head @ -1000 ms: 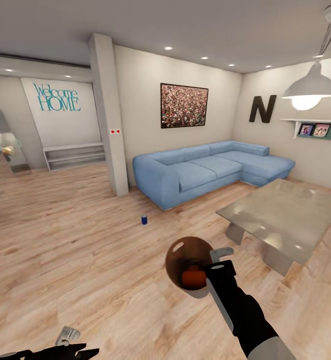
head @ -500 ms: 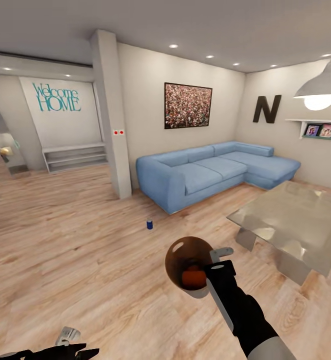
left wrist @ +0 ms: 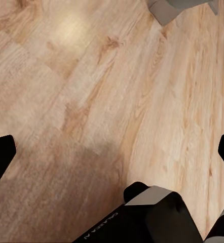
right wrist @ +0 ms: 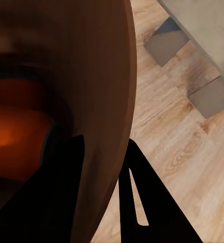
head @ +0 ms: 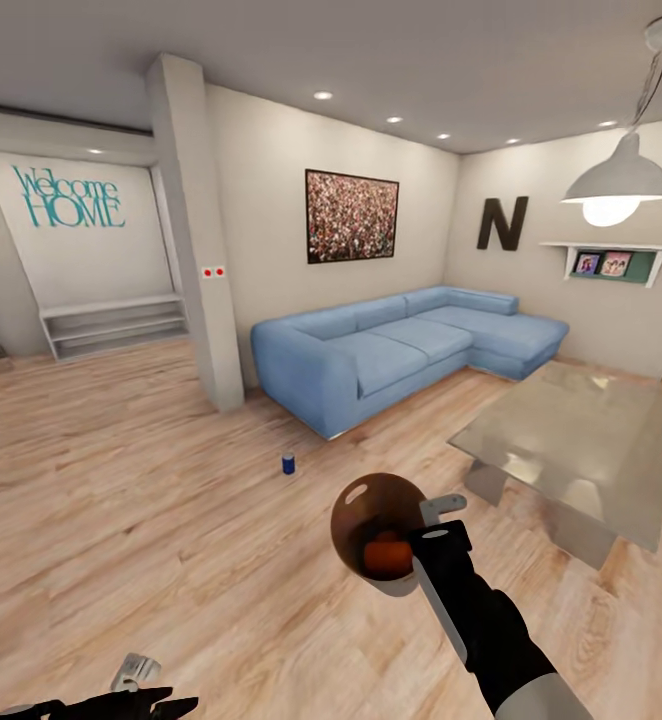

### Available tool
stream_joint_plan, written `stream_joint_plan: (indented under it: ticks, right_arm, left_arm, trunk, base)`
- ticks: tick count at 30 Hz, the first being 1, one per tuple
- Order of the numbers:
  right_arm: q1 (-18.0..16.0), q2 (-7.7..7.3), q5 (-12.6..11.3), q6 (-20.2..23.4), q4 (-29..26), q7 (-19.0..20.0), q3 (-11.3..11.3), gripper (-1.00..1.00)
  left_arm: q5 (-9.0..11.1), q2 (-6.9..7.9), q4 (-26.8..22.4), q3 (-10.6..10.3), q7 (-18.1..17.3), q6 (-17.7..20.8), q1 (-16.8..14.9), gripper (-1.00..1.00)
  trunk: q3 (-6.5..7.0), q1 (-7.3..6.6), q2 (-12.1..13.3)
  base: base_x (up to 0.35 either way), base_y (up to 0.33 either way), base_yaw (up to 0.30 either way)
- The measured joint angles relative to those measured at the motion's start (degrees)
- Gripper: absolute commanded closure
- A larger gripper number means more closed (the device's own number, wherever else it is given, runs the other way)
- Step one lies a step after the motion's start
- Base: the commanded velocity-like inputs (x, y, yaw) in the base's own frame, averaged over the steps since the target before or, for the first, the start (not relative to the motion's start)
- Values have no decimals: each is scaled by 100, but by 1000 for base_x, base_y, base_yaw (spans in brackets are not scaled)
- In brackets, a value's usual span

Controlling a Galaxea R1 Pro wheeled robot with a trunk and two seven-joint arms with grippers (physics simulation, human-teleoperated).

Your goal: Put the three can of soda from the living room inside the tash can in the kitchen.

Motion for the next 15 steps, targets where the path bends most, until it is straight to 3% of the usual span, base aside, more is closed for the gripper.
stream_joint_plan:
  ticks: [15]
  right_arm:
    - [1, -1, 27, 19, 57, 2, -3, 100]
  left_arm:
    - [0, 0, -1, 1, 0, 0, 1, -100]
  trunk:
    - [91, 0, 0]
  base:
    - [190, 309, -196]
